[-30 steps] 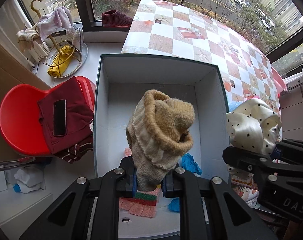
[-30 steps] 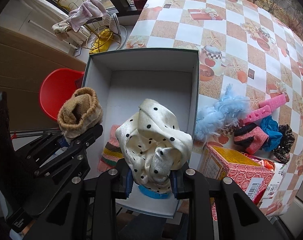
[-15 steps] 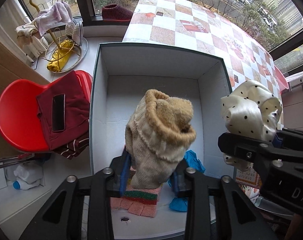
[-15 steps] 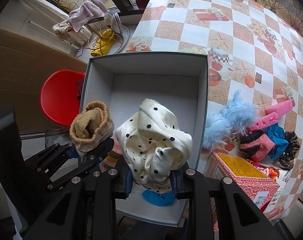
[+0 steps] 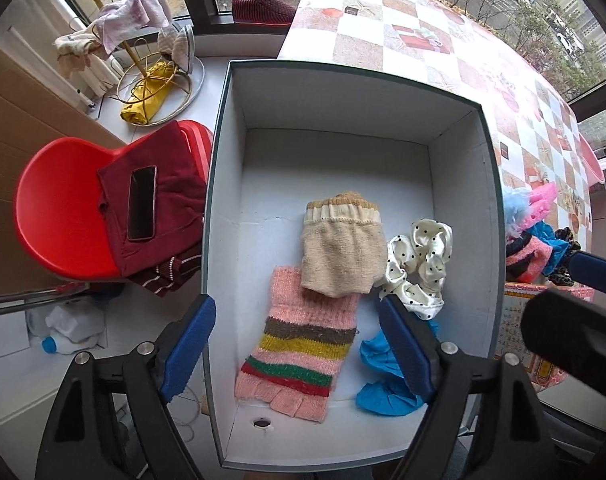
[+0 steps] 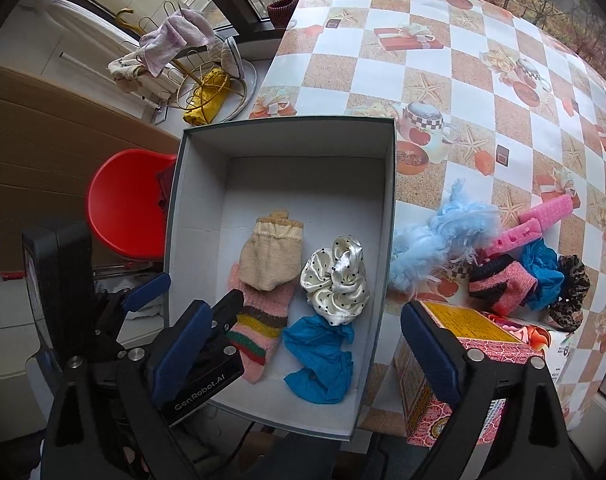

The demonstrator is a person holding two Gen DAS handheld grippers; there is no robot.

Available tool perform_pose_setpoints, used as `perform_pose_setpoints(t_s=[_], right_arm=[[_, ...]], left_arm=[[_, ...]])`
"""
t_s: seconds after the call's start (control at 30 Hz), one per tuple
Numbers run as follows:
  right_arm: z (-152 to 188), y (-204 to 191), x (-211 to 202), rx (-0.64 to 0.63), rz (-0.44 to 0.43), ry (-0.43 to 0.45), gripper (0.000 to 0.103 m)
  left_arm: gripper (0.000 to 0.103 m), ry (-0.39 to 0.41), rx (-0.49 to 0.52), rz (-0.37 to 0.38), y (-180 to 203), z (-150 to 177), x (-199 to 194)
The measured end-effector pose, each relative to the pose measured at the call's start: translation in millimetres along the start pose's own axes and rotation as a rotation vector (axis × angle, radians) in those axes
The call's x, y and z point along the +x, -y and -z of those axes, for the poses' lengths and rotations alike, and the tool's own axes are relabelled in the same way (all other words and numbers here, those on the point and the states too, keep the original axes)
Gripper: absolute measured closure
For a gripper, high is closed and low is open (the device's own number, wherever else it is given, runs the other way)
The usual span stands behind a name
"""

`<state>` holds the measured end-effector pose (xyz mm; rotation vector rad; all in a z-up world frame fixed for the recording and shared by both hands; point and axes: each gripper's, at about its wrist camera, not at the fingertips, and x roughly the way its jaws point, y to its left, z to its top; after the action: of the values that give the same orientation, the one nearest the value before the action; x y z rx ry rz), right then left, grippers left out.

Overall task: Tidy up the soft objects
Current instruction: 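Move both tools back over the pile of soft items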

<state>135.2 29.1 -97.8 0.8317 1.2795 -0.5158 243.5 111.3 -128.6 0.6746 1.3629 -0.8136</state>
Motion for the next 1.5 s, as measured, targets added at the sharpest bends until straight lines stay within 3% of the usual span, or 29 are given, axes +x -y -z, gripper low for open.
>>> perform_pose_setpoints(t_s=[0.4,0.8,1.0,1.2,1.5], right_arm=[[14.5,18.1,-14.2,0.041,-0.05,-0.015,0.0],[35.5,65.9,-54.7,0.147,-0.105,0.04,0.0],[52.9,115.9,-73.5,0.238,-0.094,0.069,0.0],[68.5,190.3,-81.0,0.383,-0.048,0.084,0.0],[86.1,299.8,-54.7,0.6,0.004,0.031,0.0]], left_arm=[[0.01,0.06,-0.011,0.016,4.0,4.8,-28.7],[0.01,0.017,-0.001,0.058,27.7,12.0,-35.4],[0.01,-0.022,0.049,0.088,57.5,8.7,-34.2],[0.01,-0.034,0.155,0.108,104.6,-4.8,-38.8],[0.01,-0.043,0.394,0.039,208.5,-39.5,-30.9]])
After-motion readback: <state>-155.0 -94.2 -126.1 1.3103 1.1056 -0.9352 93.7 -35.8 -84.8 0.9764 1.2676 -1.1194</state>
